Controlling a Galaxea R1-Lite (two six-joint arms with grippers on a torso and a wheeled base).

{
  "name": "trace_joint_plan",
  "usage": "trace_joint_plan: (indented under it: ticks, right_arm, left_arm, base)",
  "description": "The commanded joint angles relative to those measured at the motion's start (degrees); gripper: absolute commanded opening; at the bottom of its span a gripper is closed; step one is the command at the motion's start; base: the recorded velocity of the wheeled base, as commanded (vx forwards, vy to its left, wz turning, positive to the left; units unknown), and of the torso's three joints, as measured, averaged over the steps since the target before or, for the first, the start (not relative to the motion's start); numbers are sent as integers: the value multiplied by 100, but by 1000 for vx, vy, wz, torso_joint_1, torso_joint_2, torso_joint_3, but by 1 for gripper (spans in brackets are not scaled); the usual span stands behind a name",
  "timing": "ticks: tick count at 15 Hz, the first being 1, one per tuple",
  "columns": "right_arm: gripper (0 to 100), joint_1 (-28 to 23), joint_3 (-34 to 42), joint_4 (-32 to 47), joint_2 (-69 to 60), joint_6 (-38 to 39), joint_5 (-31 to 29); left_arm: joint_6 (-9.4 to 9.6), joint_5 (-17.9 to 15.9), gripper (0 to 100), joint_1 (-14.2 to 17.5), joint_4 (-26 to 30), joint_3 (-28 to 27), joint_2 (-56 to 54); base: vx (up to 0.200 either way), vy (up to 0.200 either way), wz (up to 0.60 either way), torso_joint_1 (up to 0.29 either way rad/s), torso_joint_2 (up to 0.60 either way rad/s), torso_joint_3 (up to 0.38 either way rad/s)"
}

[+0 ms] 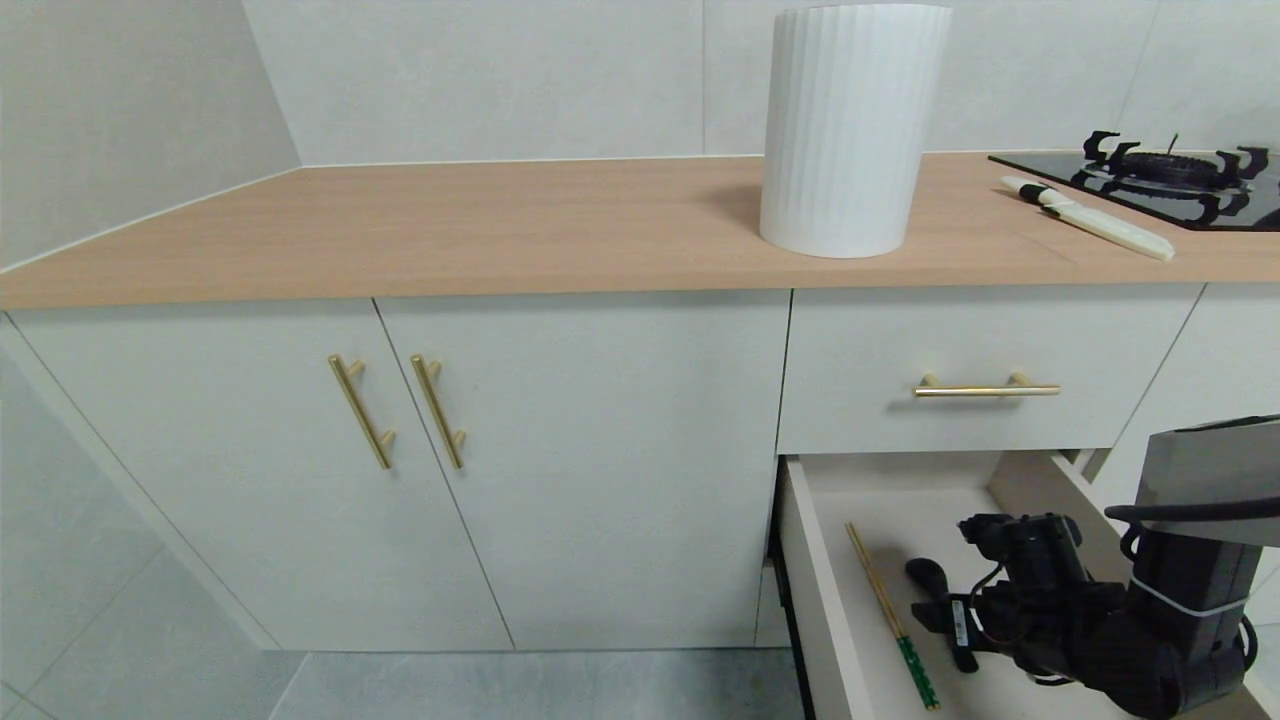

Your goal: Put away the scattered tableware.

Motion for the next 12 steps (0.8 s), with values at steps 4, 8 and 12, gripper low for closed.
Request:
trace_joint_plan:
  ticks: [4, 8, 12]
  right_arm:
    - [100, 75, 270, 19, -648, -27, -78]
    - [100, 277, 586, 257, -1615, -27, -122]
    - [100, 312, 727, 1329, -2757, -44, -70]
  left_arm:
    - [0, 2, 100, 4, -1, 0, 9]
    - [0, 2, 100, 4, -1, 0, 9]
    - [0, 2, 100, 4, -1, 0, 9]
  base:
    - [0, 0, 0, 0, 0, 0]
    - [0, 0, 0, 0, 0, 0]
    - [0, 0, 0, 0, 0, 0]
